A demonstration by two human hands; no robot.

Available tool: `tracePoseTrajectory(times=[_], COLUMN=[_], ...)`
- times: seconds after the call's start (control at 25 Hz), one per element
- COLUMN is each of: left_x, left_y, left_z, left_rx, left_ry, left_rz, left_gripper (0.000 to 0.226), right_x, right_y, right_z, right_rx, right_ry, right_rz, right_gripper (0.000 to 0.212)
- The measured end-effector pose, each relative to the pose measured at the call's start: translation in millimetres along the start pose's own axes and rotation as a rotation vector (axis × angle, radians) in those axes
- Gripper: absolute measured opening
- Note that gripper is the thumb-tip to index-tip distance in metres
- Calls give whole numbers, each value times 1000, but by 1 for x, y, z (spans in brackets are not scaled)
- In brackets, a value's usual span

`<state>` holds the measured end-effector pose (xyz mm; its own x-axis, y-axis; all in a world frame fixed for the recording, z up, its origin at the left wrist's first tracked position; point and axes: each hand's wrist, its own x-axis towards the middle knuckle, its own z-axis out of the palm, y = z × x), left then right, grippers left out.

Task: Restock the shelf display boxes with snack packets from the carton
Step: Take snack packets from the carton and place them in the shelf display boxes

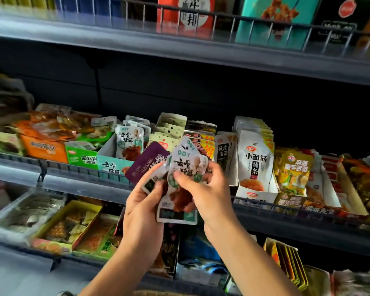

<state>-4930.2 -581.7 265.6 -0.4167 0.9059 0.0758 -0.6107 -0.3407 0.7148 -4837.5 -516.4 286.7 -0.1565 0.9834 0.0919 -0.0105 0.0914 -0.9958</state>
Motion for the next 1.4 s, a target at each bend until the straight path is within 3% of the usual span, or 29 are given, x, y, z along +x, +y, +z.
tracePoseTrajectory(times=[0.12,0.24,0.36,0.44,0.56,0.68,0.76,0.84,0.96,1.08,1.2,1.32,1.4], left_x=[18,44,69,82,94,96,96,96,95,94,95,96,95], left_y=[27,53,68,75,95,119,131,136,140,139,136,132,127], left_z=[-13,-39,-62,-74,-92,-116,-128,-134,-139,-142,-142,-139,-134], left_rx=[-48,-39,288,494,521,518,459,425,402,380,376,332,289], left_ry=[-45,-44,28,93,233,377,415,417,376,338,355,362,357], left_rz=[16,20,-29,-51,0,136,143,114,137,211,224,189,173], left_gripper=[36,42,29,35,32,29,33,38,55,83,90,79,69], right_x=[17,38,64,81,112,151,165,169,173,170,164,162,153], right_y=[-8,-17,-24,-29,-40,-43,-35,-18,-1,0,-2,-6,-9], right_z=[24,48,62,80,113,143,170,193,207,204,196,193,188], right_rx=[71,100,159,88,78,105,-78,-313,-467,-860,-1268,-1339,-1237], right_ry=[63,-58,-201,-267,-122,-50,-127,-203,-153,-8,-14,-48,-33], right_rz=[24,66,83,89,23,5,34,26,-18,-277,-595,-674,-699], right_gripper=[60,49,27,30,30,61,67,60,49,48,45,48,43])
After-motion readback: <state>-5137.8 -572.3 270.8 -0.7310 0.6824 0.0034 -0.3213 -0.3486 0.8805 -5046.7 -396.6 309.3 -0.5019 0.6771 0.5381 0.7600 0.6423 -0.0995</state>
